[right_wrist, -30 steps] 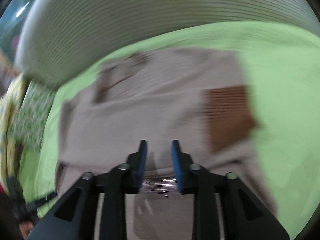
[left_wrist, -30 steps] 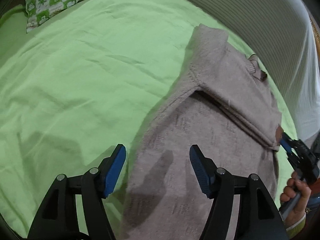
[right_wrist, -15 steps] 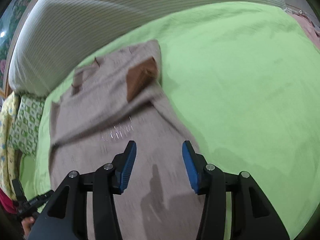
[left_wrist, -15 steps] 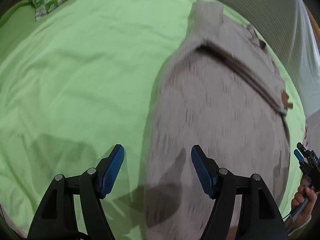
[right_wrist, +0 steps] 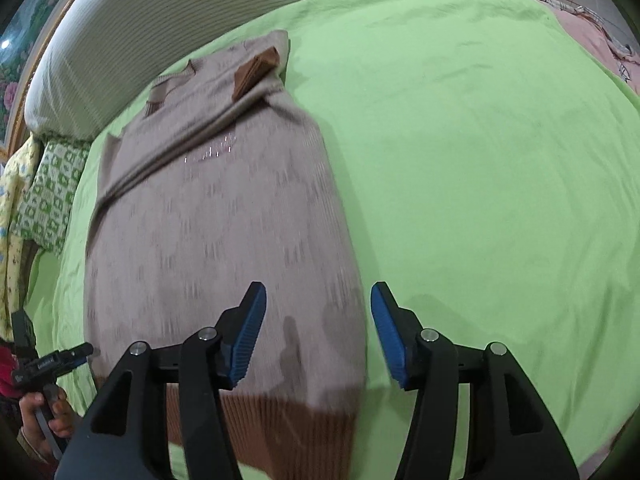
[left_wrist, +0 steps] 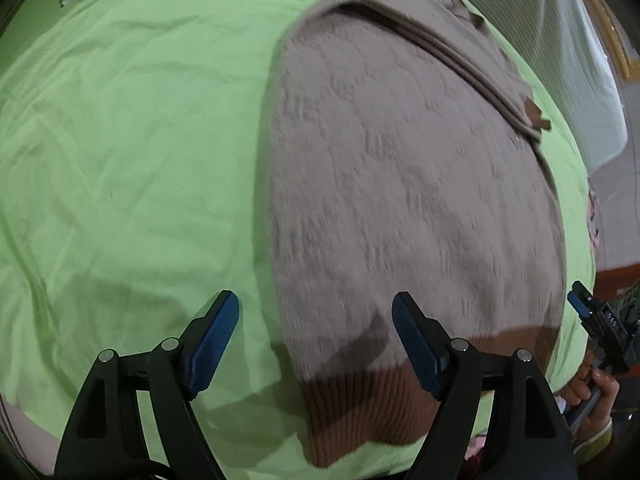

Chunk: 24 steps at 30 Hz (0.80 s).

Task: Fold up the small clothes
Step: 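Move both grippers to the brown ribbed hem of the sweater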

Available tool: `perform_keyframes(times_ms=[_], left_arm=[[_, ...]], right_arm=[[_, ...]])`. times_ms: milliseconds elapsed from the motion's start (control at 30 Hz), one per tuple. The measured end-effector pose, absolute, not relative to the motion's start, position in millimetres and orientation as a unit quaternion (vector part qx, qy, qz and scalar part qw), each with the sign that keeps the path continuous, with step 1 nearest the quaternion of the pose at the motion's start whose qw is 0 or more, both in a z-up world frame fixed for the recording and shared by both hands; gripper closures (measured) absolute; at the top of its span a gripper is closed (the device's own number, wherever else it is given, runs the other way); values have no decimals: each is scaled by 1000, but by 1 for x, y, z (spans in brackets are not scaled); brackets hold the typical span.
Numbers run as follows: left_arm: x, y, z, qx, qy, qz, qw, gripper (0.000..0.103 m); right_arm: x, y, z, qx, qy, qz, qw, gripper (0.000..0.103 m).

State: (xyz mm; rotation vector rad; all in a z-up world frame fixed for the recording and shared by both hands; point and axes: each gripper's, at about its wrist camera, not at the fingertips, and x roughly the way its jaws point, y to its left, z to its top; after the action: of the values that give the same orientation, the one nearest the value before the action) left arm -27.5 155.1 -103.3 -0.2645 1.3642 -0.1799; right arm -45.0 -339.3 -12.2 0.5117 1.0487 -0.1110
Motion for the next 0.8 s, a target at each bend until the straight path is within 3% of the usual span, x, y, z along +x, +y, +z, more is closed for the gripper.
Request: perform_keyframes(times_ms=[800], left_arm=[[-86, 132, -117, -133, 640, -144, 743, 23]], right_arm=[[-100, -303, -45, 282, 540, 38, 792, 46]])
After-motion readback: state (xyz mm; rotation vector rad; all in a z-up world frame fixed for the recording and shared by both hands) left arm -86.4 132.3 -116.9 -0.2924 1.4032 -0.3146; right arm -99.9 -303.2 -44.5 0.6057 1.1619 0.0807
